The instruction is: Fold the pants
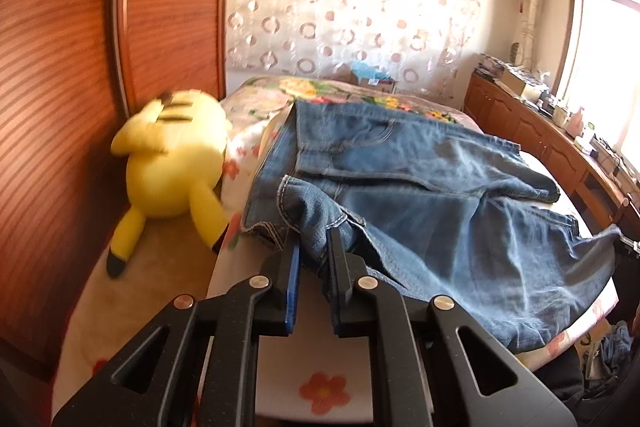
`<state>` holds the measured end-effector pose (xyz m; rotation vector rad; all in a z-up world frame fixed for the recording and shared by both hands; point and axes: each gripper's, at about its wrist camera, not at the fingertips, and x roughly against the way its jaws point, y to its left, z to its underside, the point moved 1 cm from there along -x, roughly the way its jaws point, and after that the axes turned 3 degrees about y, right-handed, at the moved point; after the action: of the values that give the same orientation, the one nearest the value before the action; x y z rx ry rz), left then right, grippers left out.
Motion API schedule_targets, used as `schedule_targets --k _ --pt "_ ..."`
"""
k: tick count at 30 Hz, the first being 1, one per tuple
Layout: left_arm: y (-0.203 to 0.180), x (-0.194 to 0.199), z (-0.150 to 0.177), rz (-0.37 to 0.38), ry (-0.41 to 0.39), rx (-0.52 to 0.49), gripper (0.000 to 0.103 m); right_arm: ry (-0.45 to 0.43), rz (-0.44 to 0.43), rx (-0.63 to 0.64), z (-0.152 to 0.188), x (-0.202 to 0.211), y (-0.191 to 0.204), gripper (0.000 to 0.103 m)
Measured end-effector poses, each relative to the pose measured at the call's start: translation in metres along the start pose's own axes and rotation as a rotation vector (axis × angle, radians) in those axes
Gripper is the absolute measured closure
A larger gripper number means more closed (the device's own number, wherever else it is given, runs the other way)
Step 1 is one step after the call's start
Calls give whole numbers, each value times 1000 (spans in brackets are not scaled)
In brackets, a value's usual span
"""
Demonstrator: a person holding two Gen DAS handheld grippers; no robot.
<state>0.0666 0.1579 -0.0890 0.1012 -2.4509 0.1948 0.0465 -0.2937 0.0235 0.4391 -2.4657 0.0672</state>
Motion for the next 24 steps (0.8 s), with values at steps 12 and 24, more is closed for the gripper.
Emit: schedule_targets --k 12,24 --pt "-3 14 -55 7 -98 -2 91 -138 5 -13 -34 3 -12 91" --pt "-20 6 -104 -5 -148 -56 92 -227 50 22 -49 2 -13 91"
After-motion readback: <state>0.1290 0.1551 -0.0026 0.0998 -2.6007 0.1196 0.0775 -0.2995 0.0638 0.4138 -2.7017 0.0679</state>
